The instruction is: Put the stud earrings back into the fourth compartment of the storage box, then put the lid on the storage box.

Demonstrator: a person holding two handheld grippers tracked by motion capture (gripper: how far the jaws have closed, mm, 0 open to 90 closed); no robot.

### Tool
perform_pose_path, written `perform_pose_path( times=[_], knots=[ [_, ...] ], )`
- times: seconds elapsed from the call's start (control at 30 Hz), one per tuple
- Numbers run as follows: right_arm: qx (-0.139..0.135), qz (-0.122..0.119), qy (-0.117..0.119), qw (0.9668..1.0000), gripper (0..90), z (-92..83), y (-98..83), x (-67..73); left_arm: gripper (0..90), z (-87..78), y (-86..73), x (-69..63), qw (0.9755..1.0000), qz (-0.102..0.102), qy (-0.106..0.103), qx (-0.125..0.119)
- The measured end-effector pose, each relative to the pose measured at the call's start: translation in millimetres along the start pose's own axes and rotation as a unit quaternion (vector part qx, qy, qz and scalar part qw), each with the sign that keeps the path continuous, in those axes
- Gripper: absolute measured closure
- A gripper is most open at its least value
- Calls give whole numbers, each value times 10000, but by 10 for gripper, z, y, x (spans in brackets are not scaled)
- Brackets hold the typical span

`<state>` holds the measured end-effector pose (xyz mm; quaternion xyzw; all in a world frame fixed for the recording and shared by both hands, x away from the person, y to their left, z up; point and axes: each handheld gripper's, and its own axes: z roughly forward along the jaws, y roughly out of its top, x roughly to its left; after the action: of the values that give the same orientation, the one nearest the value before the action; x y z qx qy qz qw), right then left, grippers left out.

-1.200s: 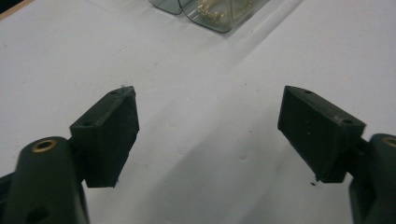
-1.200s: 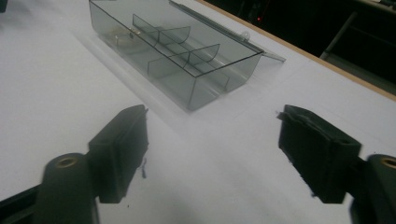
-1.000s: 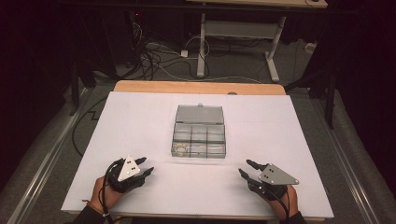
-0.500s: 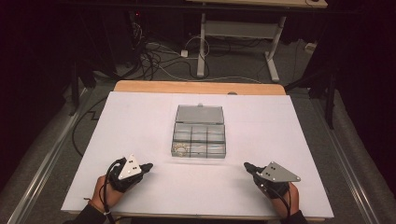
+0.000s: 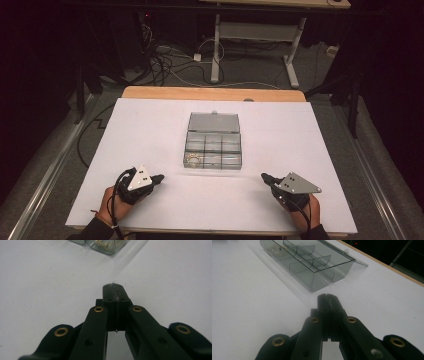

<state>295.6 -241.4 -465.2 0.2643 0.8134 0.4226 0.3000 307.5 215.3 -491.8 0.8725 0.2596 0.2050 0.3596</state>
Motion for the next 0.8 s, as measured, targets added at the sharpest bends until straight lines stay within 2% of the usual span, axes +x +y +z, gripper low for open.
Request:
perform_pose_path(
  times=[0.13, 0.3, 0.47, 0.53, 0.67, 0.73, 0.8],
  knots=[
    [-4, -20, 15, 10000, 900, -8, -3, -7, 872, -28, 1, 27, 9999, -91, 29, -64],
    [21, 33, 14, 10000, 900, 11, -16, -23, 872, -17, -14, 44, 9999, -34, 129, 32],
    [59, 7, 46, 10000, 900, 34, -5, -38, 872, -36, -10, 99, 9998, -119, 178, -13],
    [47, -1, 25, 10000, 900, 33, 2, -51, 871, -44, 32, 144, 9995, -81, 289, 1],
    [-9, 44, 10, 10000, 900, 16, 47, -123, 872, -80, 147, 271, 9989, -225, 370, -193],
    [-69, 56, -1, 10000, 900, 10, 84, -162, 872, -85, 199, 294, 9988, -207, 384, -219],
    [-79, 40, -2, 10000, 900, 12, 118, -184, 872, -75, 254, 298, 9989, -74, 410, -230]
  ],
)
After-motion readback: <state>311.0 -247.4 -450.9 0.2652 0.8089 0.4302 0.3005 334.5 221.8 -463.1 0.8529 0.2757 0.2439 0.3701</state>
